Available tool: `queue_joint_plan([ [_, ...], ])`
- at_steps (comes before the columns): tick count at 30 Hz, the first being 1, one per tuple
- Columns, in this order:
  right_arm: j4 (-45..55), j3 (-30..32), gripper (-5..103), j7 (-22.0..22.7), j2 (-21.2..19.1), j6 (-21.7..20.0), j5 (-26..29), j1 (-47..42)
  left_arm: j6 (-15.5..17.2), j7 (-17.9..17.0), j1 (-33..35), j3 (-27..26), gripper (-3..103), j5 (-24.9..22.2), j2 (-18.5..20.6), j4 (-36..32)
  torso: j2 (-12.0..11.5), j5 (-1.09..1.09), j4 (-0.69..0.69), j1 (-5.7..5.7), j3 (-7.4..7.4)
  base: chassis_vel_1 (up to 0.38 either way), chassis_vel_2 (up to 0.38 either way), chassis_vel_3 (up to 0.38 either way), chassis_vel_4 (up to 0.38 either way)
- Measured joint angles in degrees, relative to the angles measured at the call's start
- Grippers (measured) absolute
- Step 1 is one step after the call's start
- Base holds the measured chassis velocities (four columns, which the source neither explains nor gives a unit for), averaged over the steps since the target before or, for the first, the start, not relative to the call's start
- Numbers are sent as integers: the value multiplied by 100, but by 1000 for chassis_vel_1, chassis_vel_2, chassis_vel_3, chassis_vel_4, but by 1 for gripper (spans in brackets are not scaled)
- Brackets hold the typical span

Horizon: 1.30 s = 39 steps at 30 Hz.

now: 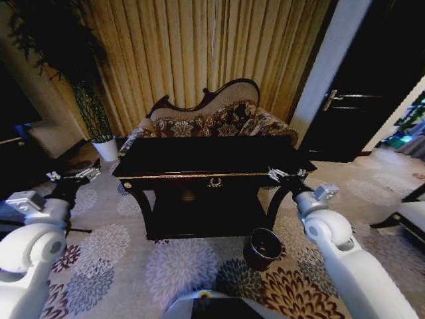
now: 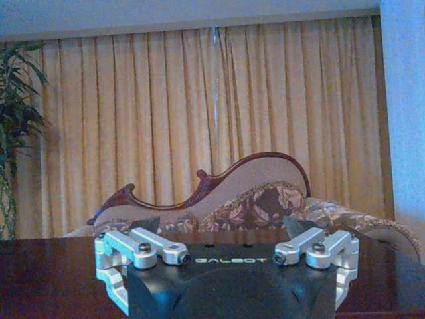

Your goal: Move to the front of the table and place the trash on the table into the trash bin.

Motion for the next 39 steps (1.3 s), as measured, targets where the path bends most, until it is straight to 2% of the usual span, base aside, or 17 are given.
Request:
queue_joint_plan([
  [17,1,47,100,3,29,-9,-116,-209,-191,105,-19,12,100,10,63,20,-1,0,0,1,1,19,-19,-17,23],
  [39,54,235,100,-14,64,61,-185,-451,-234,201,12,1,100,-1,53,-47,0,1,2,0,0,138,-148,-138,146],
])
